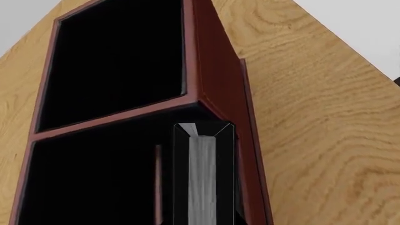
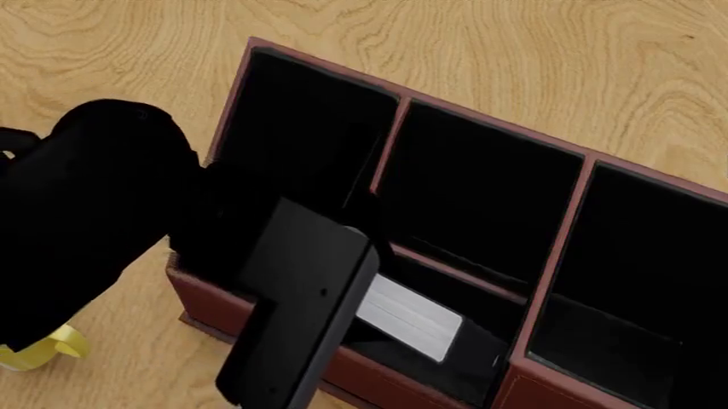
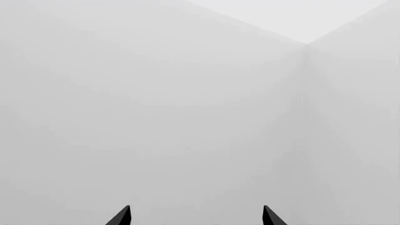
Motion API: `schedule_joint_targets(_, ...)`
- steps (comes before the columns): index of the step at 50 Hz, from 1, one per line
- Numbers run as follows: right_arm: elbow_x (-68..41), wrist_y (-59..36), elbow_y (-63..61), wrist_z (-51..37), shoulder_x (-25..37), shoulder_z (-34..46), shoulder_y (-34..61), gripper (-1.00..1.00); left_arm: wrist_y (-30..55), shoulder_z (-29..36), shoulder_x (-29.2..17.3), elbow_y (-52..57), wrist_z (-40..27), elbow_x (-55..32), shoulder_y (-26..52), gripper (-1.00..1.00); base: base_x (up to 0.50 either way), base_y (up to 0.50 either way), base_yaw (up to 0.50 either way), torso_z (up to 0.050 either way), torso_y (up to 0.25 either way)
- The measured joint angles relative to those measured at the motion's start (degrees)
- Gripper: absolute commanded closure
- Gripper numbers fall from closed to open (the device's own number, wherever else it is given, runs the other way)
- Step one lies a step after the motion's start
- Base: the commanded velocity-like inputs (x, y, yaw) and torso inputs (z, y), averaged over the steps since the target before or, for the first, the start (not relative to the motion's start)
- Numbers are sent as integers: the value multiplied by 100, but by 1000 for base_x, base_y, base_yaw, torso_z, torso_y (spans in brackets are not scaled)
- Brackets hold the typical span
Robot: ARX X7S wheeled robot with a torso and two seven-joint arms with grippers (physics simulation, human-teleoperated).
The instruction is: Pick up the book and place it in the back compartment of the caddy.
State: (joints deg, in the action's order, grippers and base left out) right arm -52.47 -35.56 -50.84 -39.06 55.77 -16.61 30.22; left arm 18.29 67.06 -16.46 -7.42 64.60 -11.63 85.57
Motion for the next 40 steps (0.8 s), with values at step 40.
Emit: schedule_joint_targets(40,233,177,100,123,-66,-78,-329,-100,-731,299,506,-1230,-14,231,-133,100,0,0,0,1,1)
